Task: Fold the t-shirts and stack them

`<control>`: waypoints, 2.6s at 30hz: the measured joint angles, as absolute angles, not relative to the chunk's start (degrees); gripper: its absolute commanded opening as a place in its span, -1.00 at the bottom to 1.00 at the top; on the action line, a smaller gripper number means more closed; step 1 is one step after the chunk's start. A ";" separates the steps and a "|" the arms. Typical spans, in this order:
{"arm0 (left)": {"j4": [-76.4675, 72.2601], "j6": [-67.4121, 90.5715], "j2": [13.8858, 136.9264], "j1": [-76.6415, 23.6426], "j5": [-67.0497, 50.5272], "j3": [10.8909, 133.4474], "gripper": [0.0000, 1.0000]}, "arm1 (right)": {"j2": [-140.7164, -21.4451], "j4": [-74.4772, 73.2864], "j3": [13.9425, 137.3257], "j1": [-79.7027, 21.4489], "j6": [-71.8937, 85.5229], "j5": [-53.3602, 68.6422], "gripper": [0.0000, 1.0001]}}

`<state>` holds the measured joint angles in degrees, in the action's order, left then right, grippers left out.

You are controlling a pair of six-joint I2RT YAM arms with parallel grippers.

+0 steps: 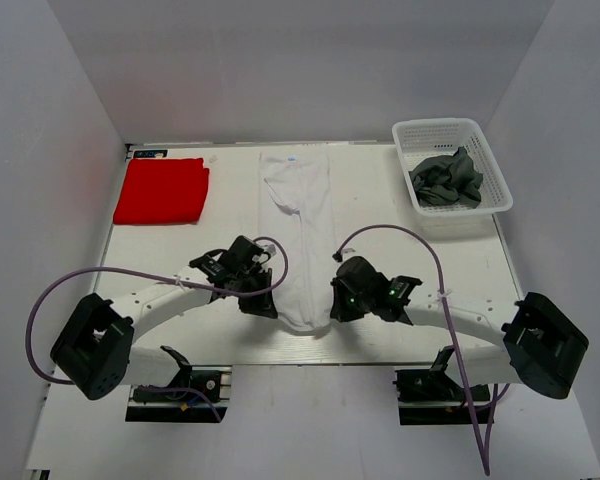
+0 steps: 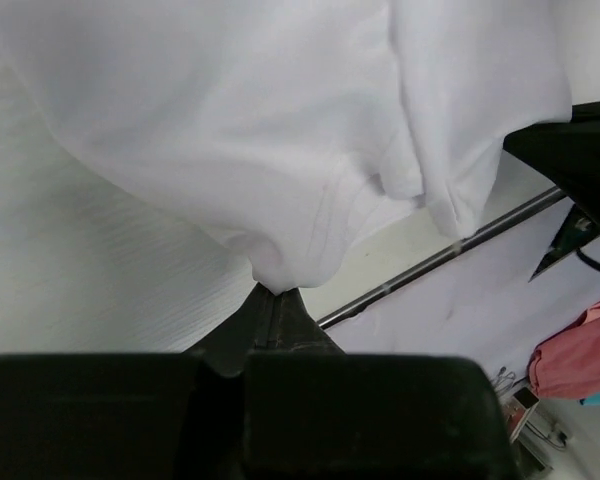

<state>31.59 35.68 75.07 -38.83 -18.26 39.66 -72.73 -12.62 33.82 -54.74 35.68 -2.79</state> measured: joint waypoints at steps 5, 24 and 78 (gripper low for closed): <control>30.83 34.79 75.44 -38.09 -17.52 43.38 -1.00 | -73.06 -13.26 40.12 -54.06 35.62 -8.32 -1.00; 23.99 33.30 86.26 -30.39 6.48 64.73 -1.00 | -92.71 -13.82 66.00 -43.05 32.47 -21.54 -1.00; 20.18 31.31 97.95 -18.13 -7.38 56.71 0.43 | -99.70 0.47 55.46 -31.57 24.05 7.75 0.81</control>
<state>20.18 31.31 97.95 -18.13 -7.38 56.71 -99.70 0.47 55.46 -31.57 24.05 7.75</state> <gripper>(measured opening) 0.779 0.904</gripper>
